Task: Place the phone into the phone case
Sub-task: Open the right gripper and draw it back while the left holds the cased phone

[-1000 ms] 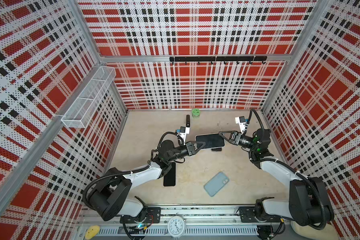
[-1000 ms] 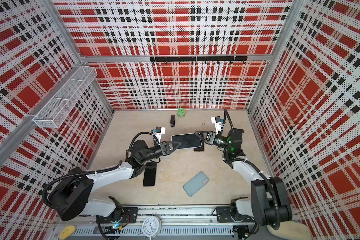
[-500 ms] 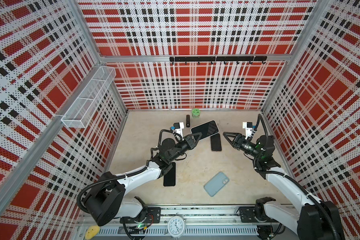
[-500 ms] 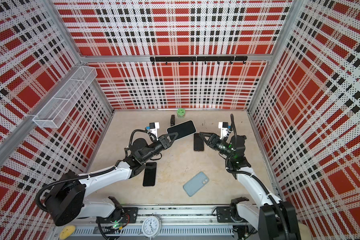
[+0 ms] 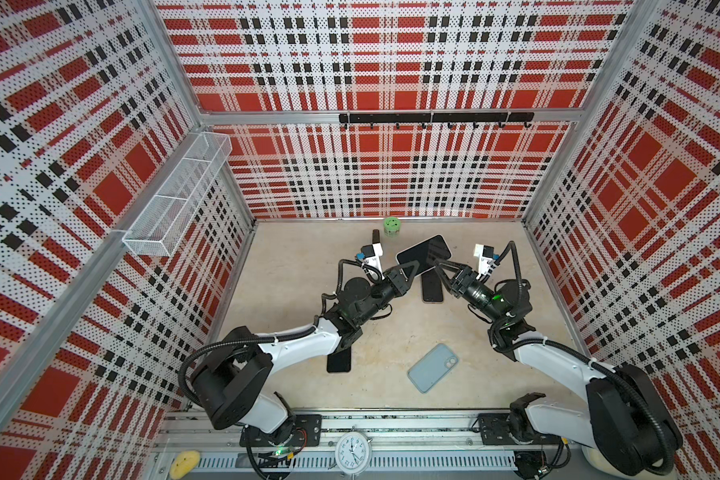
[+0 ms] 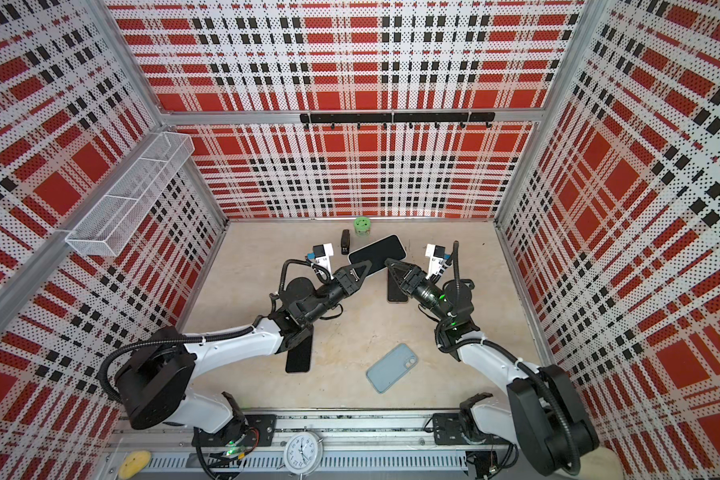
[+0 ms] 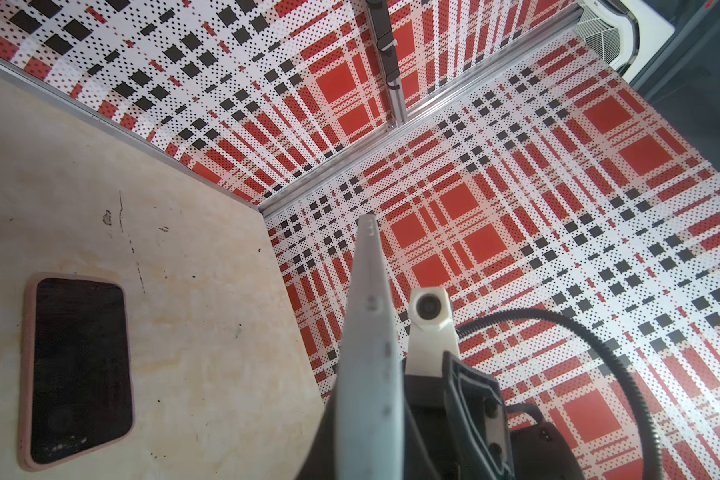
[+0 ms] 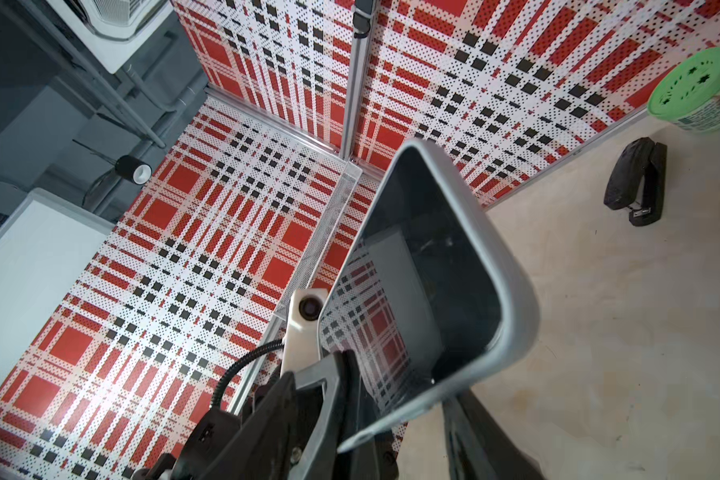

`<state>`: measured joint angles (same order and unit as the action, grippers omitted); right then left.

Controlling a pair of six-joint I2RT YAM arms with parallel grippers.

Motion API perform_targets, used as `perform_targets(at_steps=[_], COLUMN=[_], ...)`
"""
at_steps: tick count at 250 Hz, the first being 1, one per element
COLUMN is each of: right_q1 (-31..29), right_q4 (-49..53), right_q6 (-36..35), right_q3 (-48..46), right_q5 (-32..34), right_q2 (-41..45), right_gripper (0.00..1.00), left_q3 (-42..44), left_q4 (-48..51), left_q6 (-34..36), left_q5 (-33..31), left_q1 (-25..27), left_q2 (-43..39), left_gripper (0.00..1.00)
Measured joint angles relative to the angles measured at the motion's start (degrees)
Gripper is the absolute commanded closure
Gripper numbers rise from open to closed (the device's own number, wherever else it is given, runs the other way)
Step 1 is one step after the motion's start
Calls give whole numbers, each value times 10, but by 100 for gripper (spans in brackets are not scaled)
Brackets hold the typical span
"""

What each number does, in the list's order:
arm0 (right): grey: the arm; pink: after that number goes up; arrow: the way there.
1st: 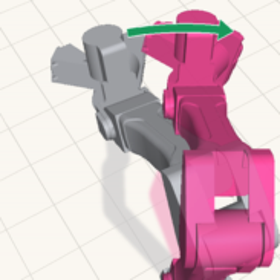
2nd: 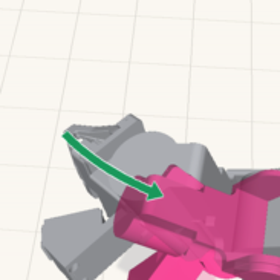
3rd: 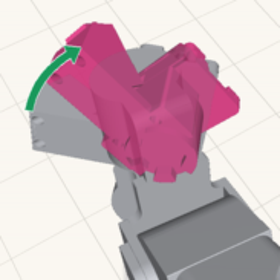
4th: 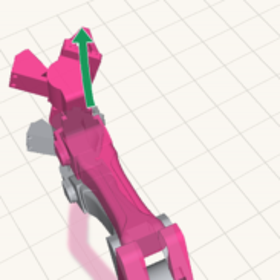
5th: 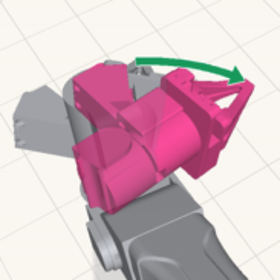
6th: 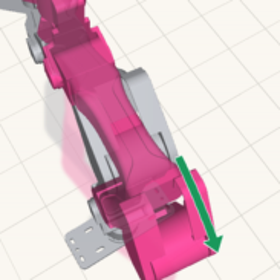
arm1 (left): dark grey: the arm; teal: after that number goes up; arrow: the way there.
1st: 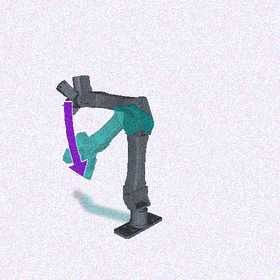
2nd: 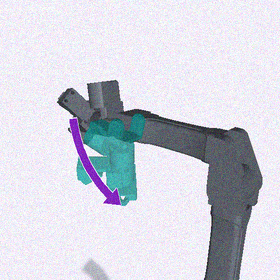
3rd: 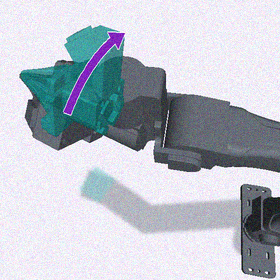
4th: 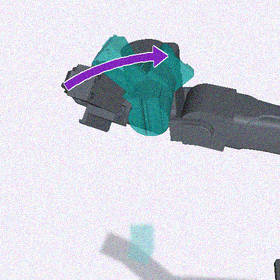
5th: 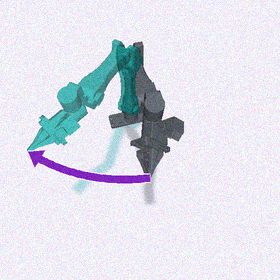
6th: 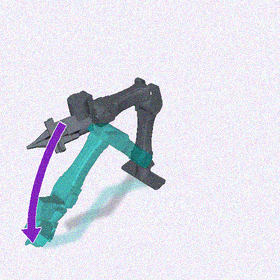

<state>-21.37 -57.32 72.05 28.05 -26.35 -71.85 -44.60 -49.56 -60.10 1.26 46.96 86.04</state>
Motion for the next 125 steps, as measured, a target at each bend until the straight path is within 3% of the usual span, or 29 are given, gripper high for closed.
perform_targets(at_steps=[34,80,125], right_q1=[-2,-2,-2], right_q4=[-49,-87,-124], right_q6=[16,29,66], right_q3=[3,7,19], right_q5=[9,18,24], right_q2=[-43,-70,-74], right_gripper=[51,73,88], left_q3=[0,0,0], left_q4=[-17,-40,-86], left_q6=[-9,-19,-56], left_q5=[-3,-7,-12], left_q1=[9,19,19], left_q2=[14,26,36], left_gripper=[99,99,90])
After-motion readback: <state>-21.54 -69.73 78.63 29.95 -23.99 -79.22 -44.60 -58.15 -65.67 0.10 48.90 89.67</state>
